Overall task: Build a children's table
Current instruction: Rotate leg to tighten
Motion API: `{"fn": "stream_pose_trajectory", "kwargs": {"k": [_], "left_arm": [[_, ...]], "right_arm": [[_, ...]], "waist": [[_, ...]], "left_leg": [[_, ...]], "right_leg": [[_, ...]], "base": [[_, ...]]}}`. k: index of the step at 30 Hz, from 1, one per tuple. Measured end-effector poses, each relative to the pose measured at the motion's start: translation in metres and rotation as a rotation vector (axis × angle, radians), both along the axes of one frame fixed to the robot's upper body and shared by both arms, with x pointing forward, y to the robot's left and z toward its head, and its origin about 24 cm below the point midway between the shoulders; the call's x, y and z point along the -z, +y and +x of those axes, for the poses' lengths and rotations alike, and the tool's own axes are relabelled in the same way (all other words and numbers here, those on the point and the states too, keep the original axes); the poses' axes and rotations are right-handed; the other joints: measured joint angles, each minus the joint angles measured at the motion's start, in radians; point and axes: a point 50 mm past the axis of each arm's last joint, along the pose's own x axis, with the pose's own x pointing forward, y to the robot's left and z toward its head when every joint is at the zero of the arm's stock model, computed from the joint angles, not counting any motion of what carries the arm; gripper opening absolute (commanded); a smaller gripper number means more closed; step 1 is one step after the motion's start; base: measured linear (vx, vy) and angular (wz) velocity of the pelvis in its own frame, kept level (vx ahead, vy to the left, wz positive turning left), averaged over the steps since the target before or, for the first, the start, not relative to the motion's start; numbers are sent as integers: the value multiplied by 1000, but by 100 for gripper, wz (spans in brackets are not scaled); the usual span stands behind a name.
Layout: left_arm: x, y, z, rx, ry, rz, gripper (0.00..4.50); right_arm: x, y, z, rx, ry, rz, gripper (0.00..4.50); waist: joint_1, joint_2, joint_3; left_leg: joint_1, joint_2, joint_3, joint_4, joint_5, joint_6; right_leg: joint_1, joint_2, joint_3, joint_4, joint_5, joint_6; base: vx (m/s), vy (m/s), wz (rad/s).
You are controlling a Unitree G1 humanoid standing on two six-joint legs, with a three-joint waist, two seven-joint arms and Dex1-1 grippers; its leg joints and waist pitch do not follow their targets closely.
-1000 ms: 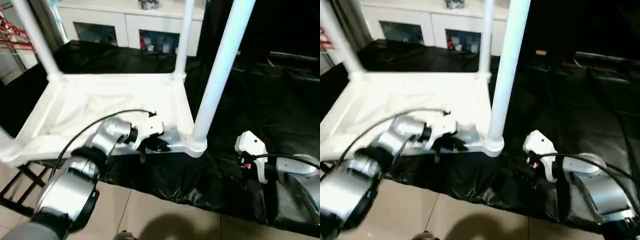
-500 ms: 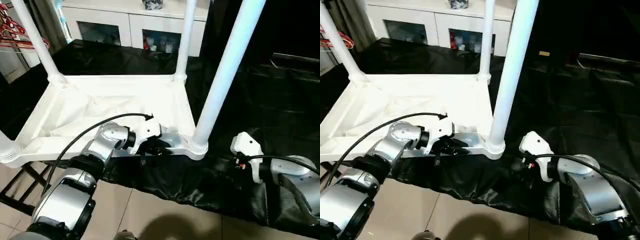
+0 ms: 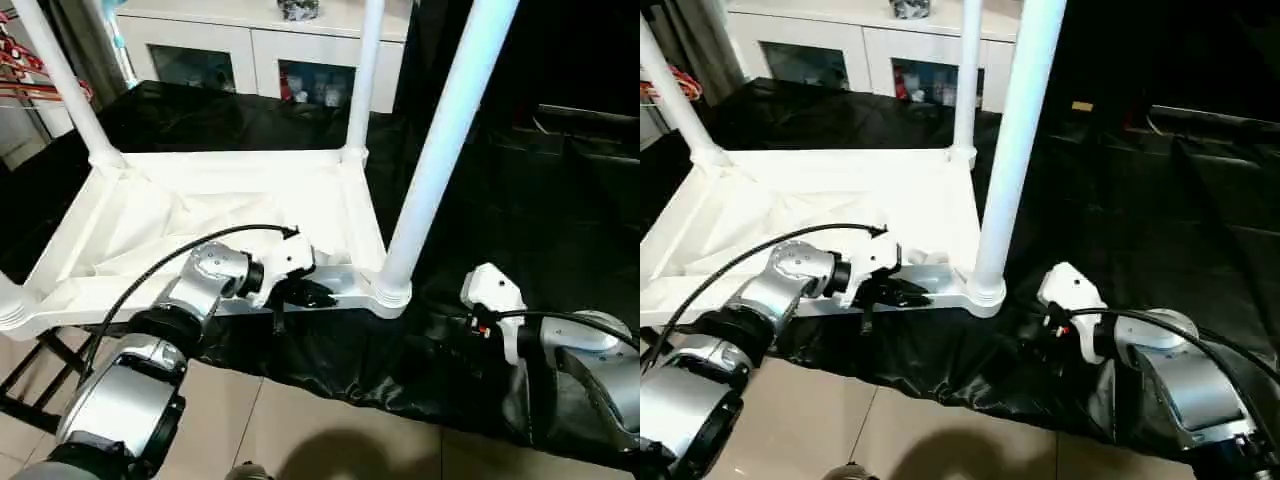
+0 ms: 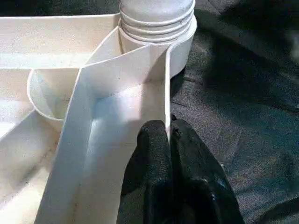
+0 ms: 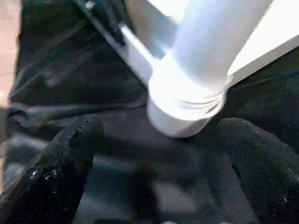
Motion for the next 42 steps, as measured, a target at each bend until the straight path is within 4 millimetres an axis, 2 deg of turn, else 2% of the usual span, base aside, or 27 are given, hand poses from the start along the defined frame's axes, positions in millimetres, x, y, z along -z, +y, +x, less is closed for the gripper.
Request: {"fn": "stream_pose_trajectory", "kwargs": {"k": [5,9,12,18,20,22,24,29,30,37,39,42], "left_arm": [[-1,1,-1,20,-8,1,2],[-2,1,-4,41,-20,-12,2],[-3,2,-7,57,-17,-16,2],[-2,2,-10,81,-10,-16,2],[-3,3,-11,75,-5,-15,0],[-3,4,-11,73,-5,-14,0],[-3,4,-11,71,-2,-15,0],[-3,7,-12,61,2,-15,0],[-3,7,-12,59,3,-16,0],[-3,9,-13,40,9,-21,0],[-2,6,-12,17,-6,-27,0],[0,-4,-6,-88,-51,-37,0]], "right_arm": [[-7,6,16,59,-62,37,450],[-3,12,24,81,-74,47,450],[2,25,28,32,-50,55,450],[7,35,35,-15,-36,69,450],[8,38,38,-22,-33,81,424],[9,39,39,-42,-29,83,424],[9,39,40,-54,-22,84,387],[11,42,41,-79,-21,92,368],[11,42,41,-86,-18,95,345],[16,47,41,-91,-5,114,303],[18,50,43,-48,-22,126,288],[25,54,51,170,-79,168,276]], "waist": [[-6,0,0],[-4,1,-1],[-4,1,-1],[1,1,-1],[0,0,0],[-1,0,0],[-2,0,0],[-8,-1,0],[-10,-1,0],[-19,-1,0],[-22,-1,0],[-26,-1,0]], "left_leg": [[0,0,0,0,0,0],[-1,0,0,-1,0,0],[-2,0,0,-3,0,0],[-1,0,1,-3,0,0],[-1,0,1,-3,0,0],[-1,0,1,-3,0,0],[-1,0,1,-3,0,0],[-1,0,2,-3,0,0],[-1,0,2,-3,0,0],[-1,0,2,-3,0,0],[-1,0,2,-3,0,0],[0,0,2,-4,0,0]], "right_leg": [[0,0,0,0,2,-4],[0,0,0,-2,2,-3],[0,0,0,-4,2,-3],[0,0,0,-4,2,-4],[0,0,0,-4,2,-4],[-1,0,0,-4,2,-4],[-1,0,0,-4,2,-4],[-1,0,0,-4,2,-4],[-1,0,0,-4,2,-4],[-1,0,0,-4,2,-4],[0,0,0,-4,2,-4],[0,0,0,-3,3,-5]], "base": [[0,0,0],[0,0,0],[0,0,0],[0,0,0],[0,0,0],[0,0,0],[0,0,0],[0,0,0],[0,0,0],[0,0,0],[0,0,0],[0,0,0]]}}
